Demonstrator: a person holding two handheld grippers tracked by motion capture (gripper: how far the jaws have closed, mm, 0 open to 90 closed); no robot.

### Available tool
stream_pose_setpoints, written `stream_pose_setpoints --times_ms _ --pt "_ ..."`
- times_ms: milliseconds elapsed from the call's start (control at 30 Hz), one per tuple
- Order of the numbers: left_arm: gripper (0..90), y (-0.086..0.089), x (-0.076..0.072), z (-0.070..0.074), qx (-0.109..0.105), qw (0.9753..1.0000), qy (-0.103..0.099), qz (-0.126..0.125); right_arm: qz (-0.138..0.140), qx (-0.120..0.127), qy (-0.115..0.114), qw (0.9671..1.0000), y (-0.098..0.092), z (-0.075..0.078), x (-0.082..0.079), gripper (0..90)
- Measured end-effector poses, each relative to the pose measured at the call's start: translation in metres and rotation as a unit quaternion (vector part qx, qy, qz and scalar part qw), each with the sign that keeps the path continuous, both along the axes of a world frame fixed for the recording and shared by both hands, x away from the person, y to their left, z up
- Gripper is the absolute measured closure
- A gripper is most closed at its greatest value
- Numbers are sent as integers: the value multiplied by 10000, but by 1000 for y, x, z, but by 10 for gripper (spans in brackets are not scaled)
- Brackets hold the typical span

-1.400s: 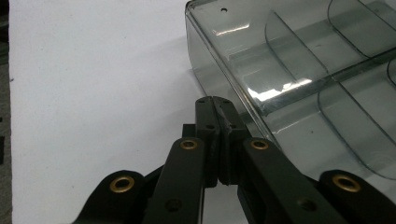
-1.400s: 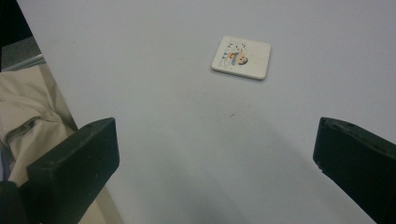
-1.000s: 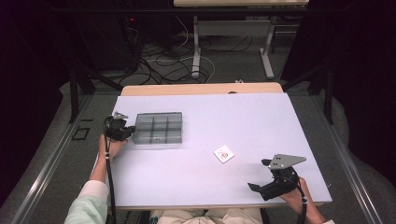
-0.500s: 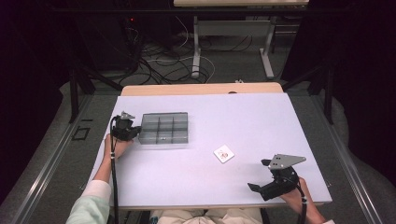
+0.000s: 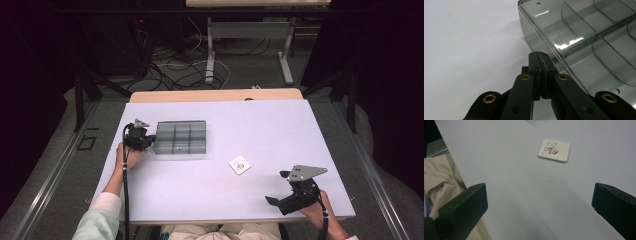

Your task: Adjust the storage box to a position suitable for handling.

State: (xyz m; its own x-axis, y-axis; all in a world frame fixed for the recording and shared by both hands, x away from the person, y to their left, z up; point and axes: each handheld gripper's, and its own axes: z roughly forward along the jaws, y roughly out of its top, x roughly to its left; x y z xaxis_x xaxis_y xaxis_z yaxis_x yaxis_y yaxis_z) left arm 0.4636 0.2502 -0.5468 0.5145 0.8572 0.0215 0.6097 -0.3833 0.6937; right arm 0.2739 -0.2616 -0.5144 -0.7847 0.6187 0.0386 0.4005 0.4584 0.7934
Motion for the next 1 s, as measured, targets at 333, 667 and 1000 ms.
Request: stream_pose_setpoints --times_ms 333,667,1000 --pt "897 -10 -1 1 -118 9999 51 -101 60 10 -17 10000 0 0 0 0" --pt "897 -24 -1 1 -145 9996 54 -237 61 11 -19 10000 0 0 0 0" --pt "897 -46 -3 2 -118 9988 50 -465 56 15 -15 10000 0 0 0 0"
